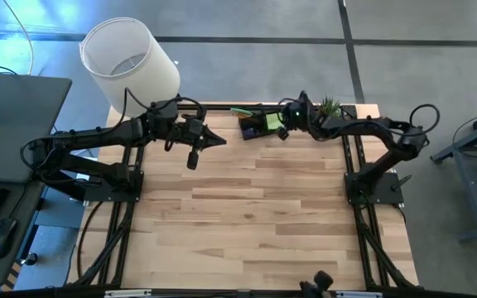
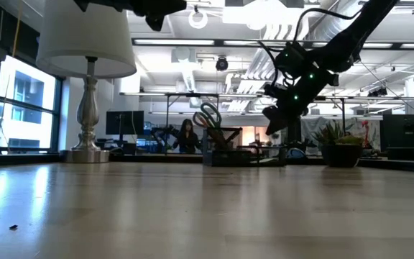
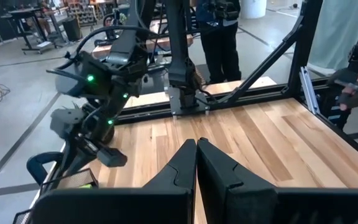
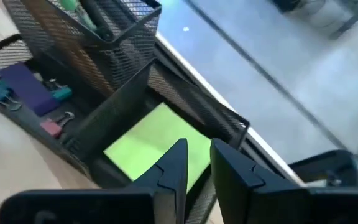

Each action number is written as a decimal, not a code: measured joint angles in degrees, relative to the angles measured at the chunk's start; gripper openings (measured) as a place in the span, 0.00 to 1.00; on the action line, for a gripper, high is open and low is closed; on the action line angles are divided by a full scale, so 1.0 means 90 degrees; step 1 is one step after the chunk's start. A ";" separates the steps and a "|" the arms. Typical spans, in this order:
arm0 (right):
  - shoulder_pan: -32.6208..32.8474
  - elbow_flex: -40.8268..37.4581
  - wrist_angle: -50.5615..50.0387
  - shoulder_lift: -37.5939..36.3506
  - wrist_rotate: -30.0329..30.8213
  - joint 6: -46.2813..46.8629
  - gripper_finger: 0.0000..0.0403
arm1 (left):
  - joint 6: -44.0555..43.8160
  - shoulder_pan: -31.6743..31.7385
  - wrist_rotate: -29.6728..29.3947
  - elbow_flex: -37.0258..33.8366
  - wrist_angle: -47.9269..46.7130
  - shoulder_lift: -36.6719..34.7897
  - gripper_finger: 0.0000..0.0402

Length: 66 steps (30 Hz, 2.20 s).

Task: Pick and place office supplies into organizer
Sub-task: Put the green sticky notes into the black desk organizer, then adjust the black desk organizer

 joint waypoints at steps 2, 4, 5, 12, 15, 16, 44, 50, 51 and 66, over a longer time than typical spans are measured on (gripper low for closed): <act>-0.0153 0.0134 -0.0104 0.0090 -0.0310 0.0025 0.15 | -0.0002 0.0000 0.0000 0.0000 0.0056 -0.0002 0.00; -0.0284 0.0358 -0.0467 0.0228 -0.0689 0.0170 0.15 | -0.0002 0.0000 0.0000 0.0000 0.0062 -0.0001 0.00; -0.0323 0.0519 -0.0671 0.0340 -0.0829 0.0237 0.15 | -0.0002 0.0000 0.0000 0.0000 0.0061 -0.0001 0.00; -0.0303 0.2031 -0.2418 0.1080 -0.1001 0.0970 0.15 | -0.0017 0.0000 0.0000 0.0000 0.0042 -0.0002 0.00; -0.0303 0.2518 -0.3004 0.1357 -0.0969 0.1393 0.15 | -0.0018 0.0000 0.0000 0.0000 0.0037 0.0000 0.00; -0.0302 0.2595 -0.3121 0.1450 -0.0975 0.1448 0.15 | -0.0023 0.0000 0.0000 0.0000 0.0028 -0.0002 0.00; 0.0161 0.2615 -0.2821 0.2491 0.0073 0.0820 0.15 | 0.0049 0.0000 0.0000 0.0000 -0.0109 -0.0002 0.00; 0.0161 0.2615 -0.2738 0.2496 0.0114 0.0306 0.15 | 0.0046 0.0000 0.0000 0.0000 -0.0109 -0.0002 0.00; 0.0161 0.2615 -0.2699 0.2498 0.0109 0.0265 0.15 | 0.0046 0.0000 0.0000 0.0000 -0.0109 -0.0001 0.00; 0.0575 0.2613 -0.3334 0.1284 0.0130 0.0625 0.16 | 0.0102 0.0000 0.0000 0.0000 -0.0228 0.0041 0.00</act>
